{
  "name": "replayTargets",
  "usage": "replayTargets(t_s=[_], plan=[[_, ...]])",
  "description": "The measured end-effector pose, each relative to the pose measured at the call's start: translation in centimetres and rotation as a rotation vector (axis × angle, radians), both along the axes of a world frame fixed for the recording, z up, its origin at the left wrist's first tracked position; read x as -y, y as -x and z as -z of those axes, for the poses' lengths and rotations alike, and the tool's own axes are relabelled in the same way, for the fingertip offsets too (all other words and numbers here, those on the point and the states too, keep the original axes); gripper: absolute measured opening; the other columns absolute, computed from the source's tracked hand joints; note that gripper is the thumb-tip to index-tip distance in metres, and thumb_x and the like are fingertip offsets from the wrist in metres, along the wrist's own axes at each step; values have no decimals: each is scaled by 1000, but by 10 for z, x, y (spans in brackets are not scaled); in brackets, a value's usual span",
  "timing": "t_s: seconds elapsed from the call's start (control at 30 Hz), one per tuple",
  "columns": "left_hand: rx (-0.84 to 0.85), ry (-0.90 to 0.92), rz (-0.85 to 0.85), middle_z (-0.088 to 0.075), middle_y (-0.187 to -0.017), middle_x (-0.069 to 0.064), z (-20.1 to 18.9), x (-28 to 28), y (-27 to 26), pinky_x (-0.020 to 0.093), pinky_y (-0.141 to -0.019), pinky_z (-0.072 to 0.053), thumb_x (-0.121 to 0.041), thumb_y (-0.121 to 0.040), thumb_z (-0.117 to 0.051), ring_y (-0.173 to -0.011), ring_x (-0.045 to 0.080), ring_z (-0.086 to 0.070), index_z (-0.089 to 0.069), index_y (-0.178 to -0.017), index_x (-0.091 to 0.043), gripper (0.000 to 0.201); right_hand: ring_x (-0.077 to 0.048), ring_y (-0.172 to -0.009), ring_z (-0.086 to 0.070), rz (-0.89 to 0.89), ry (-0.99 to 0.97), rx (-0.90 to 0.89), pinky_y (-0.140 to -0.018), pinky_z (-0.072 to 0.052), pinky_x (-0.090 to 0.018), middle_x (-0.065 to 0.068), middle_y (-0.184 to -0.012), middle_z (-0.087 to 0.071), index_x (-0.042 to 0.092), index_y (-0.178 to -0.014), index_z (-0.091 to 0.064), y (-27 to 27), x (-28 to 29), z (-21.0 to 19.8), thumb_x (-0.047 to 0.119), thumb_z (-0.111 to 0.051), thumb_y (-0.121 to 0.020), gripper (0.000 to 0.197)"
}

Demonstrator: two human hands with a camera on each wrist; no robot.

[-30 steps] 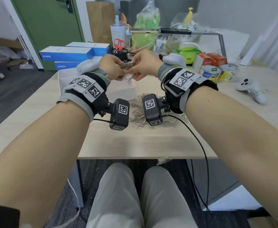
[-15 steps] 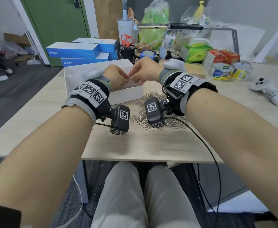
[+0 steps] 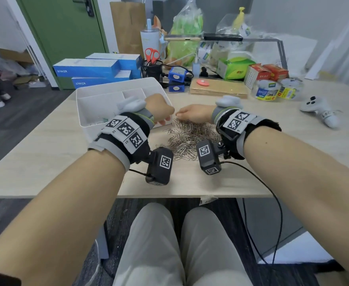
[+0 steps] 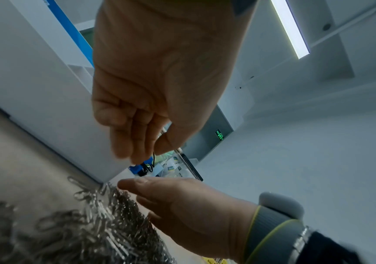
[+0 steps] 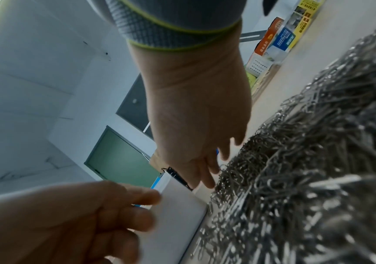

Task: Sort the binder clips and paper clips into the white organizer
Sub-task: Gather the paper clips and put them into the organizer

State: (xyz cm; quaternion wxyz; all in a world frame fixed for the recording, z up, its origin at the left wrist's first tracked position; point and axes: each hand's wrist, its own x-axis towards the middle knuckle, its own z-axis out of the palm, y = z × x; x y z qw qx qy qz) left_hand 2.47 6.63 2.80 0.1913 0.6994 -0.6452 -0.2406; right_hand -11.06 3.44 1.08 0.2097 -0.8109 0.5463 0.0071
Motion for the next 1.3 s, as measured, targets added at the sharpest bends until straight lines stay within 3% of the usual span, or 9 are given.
replayTargets(t_s=[0.2, 0.27, 0.37, 0.5, 0.67, 0.9, 1.0, 1.17, 1.3], plan=[[52, -172, 34, -59, -84, 9, 11, -13, 4, 27, -56, -48, -12, -96, -45, -66, 18, -56, -56, -96, -2, 15, -21, -128, -47, -51, -69, 48, -114, -27, -32, -4, -137, -56, 12, -130, -58, 7, -6, 7, 24, -46, -98, 36], [167, -139, 59, -62, -114, 15, 13, -17, 9, 34, -78, -52, -11, -97, -43, -96, 29, -64, -57, -117, 2, 28, -21, -123, -53, -49, -55, 100, -112, -32, -33, -4, -129, -62, 13, -122, -64, 14, -9, 8, 23, -52, -94, 32], [289, -73, 102, -48, -141, 13, 17, -19, 15, 32, -106, -36, -12, -99, -39, -131, 28, -46, -47, -136, -2, 39, -23, -118, -57, -1, 20, 231, -104, -38, -30, -6, -124, -65, 12, -118, -66, 26, -15, 5, 14, -54, -93, 28], [270, -133, 163, -53, -137, 15, 25, -19, 17, 34, -101, -41, -17, -96, -43, -127, 30, -49, -53, -133, -4, 40, -25, -118, -57, 145, 91, 303, -98, -41, -27, -8, -130, -59, 12, -123, -61, 49, -18, 0, 8, -49, -93, 33], [202, -188, 238, -50, -139, 16, 32, -24, 29, 34, -104, -39, -18, -96, -45, -127, 32, -48, -47, -138, -7, 43, -25, -134, -40, 221, 31, 41, -109, -30, -29, -10, -147, -42, 6, -141, -42, 72, -22, 7, 23, -46, -97, 47], [25, -127, 260, -50, -142, 5, 31, -25, 30, 37, -112, -36, -18, -91, -59, -129, 24, -47, -41, -141, -13, 53, -22, -130, -46, 155, -20, 114, -111, -33, -32, -7, -142, -49, 12, -139, -46, 71, -32, 13, 32, -60, -90, 54], [126, -58, 237, -52, -139, 4, 23, -23, 23, 35, -111, -36, -25, -87, -64, -127, 23, -50, -44, -140, -13, 58, -24, -128, -48, 173, 63, 113, -105, -35, -29, -10, -141, -49, 8, -139, -45, 76, -33, 6, 31, -65, -87, 59], [314, -212, 218, -56, -133, 5, 20, -19, 22, 38, -99, -51, -67, -66, -69, -114, 24, -60, -48, -136, -11, 92, -24, -92, -61, 237, 17, 49, -84, -56, -36, -14, -129, -56, 7, -141, -39, 77, -27, 3, 49, -70, -77, 83], [454, -199, 261, -57, -133, 5, 25, -17, 33, 36, -103, -45, -69, -66, -66, -118, 23, -57, -40, -142, -13, 98, -23, -106, -57, 160, -37, -9, -82, -57, -32, -7, -140, -45, 16, -146, -31, 65, -27, 10, 57, -71, -71, 94]])
